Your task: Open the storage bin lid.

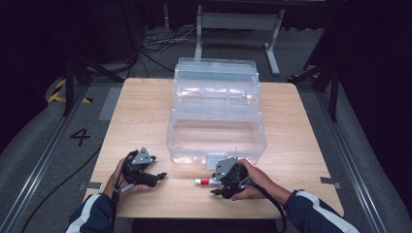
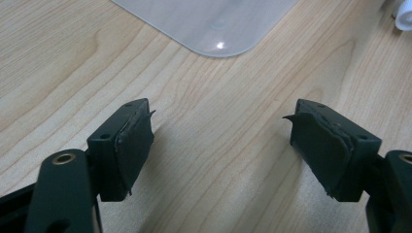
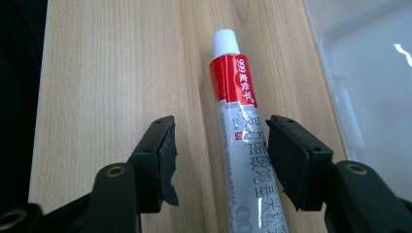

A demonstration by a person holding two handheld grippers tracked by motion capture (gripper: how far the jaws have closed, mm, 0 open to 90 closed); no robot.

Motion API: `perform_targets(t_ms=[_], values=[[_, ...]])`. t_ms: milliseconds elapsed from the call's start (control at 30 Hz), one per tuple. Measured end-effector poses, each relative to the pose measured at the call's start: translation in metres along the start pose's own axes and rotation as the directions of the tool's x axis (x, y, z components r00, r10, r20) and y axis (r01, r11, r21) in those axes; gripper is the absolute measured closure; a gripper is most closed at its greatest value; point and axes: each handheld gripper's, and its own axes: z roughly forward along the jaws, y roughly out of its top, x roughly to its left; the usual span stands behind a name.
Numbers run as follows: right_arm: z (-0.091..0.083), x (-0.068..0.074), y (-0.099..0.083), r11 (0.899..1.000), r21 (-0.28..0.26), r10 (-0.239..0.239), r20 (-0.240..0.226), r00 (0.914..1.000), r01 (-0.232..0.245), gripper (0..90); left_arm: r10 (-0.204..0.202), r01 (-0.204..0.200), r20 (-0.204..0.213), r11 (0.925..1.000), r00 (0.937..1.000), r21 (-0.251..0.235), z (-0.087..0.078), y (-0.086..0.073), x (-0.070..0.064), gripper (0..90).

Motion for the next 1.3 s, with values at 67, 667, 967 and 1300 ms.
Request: perform_targets(t_ms=[67, 667, 967, 1300], values=[[0.002, 0.001, 0.002, 1.0, 0.009, -0.011, -0.004, 0.9999, 0.011, 45.3, 0.004, -0.004, 0.002, 1.0, 1.0, 0.002, -0.001, 0.0, 0.0, 23.3], [0.002, 0.005, 0.004, 0.997, 0.071, -0.016, -0.094, 0.9955, 0.023, 64.3, 0.0, 0.0, 0.0, 1.0, 1.0, 0.002, -0.001, -0.001, -0.001, 23.4], [-0.002, 0.008, 0.006, 0.99, 0.139, -0.02, -0.114, 0.9932, 0.036, 64.3, 0.0, 0.0, 0.0, 1.0, 1.0, 0.002, -0.001, -0.001, -0.001, 23.4], [0.002, 0.01, 0.02, 0.975, 0.22, -0.008, -0.108, 0.9941, 0.032, 66.5, 0.0, 0.0, 0.001, 1.0, 1.0, 0.002, -0.001, -0.001, -0.001, 23.4]])
